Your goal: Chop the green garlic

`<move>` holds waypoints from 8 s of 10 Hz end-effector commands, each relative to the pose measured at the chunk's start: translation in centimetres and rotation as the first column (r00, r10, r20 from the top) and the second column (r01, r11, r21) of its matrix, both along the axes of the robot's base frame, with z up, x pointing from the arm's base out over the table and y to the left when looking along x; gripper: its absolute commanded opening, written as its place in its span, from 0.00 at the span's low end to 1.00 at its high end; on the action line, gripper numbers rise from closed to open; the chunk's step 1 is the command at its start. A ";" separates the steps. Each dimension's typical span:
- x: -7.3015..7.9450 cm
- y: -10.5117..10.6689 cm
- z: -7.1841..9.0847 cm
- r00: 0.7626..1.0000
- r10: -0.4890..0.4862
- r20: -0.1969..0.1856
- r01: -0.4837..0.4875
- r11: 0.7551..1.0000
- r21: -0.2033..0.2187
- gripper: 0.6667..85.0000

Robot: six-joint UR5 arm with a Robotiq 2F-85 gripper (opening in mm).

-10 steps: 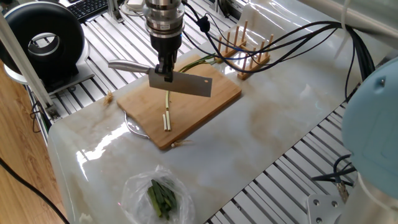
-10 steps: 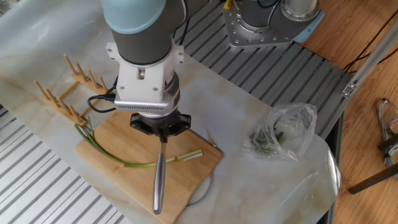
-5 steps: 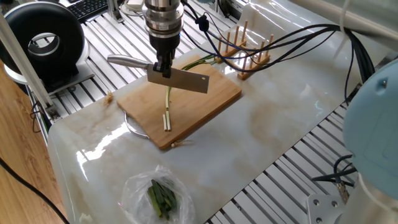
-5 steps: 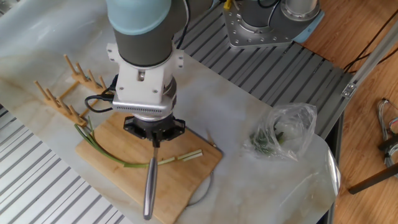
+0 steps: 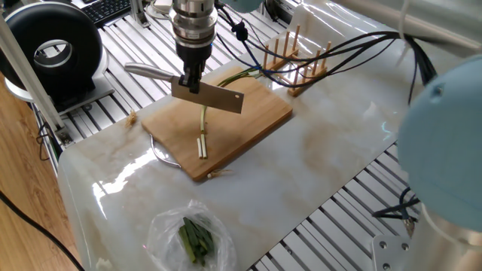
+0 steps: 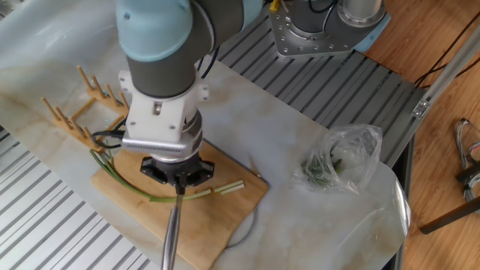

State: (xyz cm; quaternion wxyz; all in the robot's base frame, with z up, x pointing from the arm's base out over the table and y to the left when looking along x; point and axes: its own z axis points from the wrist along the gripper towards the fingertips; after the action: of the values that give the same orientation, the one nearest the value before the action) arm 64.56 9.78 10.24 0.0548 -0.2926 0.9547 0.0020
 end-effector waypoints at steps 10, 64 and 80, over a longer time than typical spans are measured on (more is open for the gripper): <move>-0.5 -0.8 -2.5 0.997 0.024 -0.079 -0.025 0.999 -0.021 0.01; -1.1 -1.0 -3.4 0.976 0.171 -0.133 -0.175 0.984 -0.018 0.01; -1.7 0.3 -3.4 0.978 0.149 -0.143 -0.151 0.989 -0.002 0.01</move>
State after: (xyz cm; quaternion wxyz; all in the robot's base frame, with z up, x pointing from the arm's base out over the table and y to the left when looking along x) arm 62.92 9.45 6.68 -0.0180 -0.3682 0.9295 0.0142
